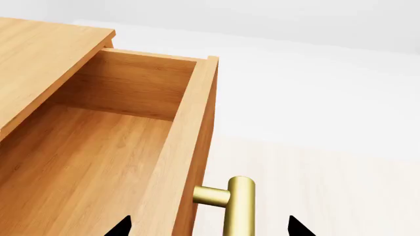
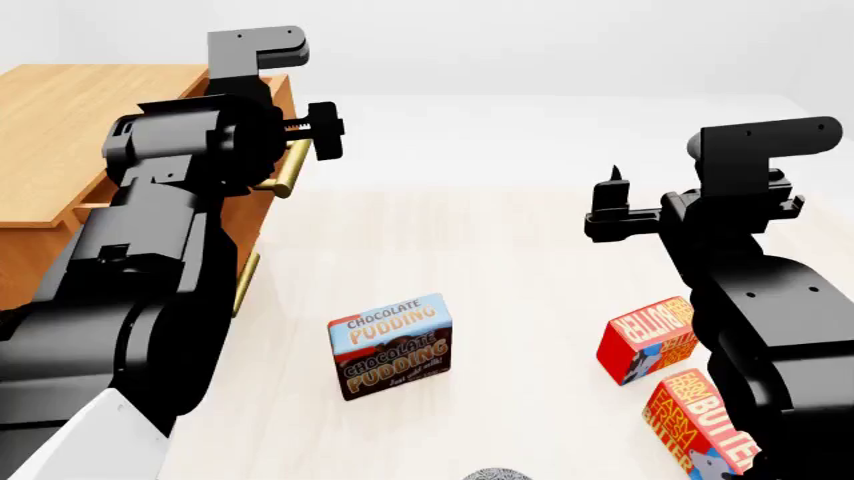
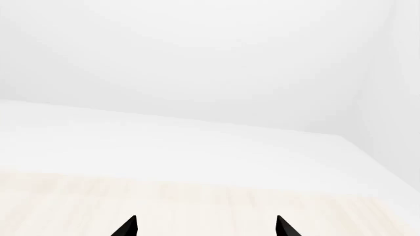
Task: Put the bowl in the top drawer of the cabinet.
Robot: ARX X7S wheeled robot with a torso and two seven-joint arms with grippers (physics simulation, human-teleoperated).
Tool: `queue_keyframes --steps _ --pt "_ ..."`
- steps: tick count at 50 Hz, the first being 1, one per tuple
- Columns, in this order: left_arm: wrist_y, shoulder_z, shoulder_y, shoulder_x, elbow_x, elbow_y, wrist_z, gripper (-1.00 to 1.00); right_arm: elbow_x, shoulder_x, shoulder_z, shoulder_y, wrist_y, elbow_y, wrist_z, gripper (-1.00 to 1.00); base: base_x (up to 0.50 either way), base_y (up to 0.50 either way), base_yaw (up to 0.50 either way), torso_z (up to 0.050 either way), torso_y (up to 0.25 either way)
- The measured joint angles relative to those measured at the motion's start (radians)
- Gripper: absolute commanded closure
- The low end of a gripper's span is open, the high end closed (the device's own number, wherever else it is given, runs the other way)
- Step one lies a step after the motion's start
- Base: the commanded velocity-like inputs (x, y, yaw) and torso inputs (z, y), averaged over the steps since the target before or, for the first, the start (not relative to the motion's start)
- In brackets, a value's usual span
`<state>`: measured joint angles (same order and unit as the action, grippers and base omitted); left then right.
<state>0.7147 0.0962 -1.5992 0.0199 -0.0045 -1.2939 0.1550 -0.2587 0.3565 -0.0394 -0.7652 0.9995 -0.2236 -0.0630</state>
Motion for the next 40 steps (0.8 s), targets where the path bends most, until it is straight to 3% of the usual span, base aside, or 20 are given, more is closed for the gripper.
queue_keyframes --steps 10,17,29,40 --pt "0.03 -0.027 -0.012 -0.007 -0.066 -0.001 -0.015 -1.0 -0.002 0.004 0.001 0.006 -0.001 -0.002 -0.001 -1.0 0.0 0.0 0.0 0.0 0.0" --pt "0.039 -0.122 -0.015 -0.009 -0.185 -0.001 -0.003 -1.0 -0.005 0.007 0.003 0.011 -0.004 -0.002 -0.002 -1.0 0.0 0.0 0.0 0.0 0.0" --pt "0.023 -0.426 -0.018 -0.011 -0.507 -0.004 0.046 -1.0 -0.013 0.013 0.013 0.023 -0.002 -0.015 -0.002 -1.0 0.0 0.0 0.0 0.0 0.0" --pt "-0.025 -0.799 -0.027 -0.013 -0.921 0.0 0.097 -1.0 -0.022 0.018 0.025 0.039 -0.001 -0.026 -0.002 -1.0 0.0 0.0 0.0 0.0 0.0"
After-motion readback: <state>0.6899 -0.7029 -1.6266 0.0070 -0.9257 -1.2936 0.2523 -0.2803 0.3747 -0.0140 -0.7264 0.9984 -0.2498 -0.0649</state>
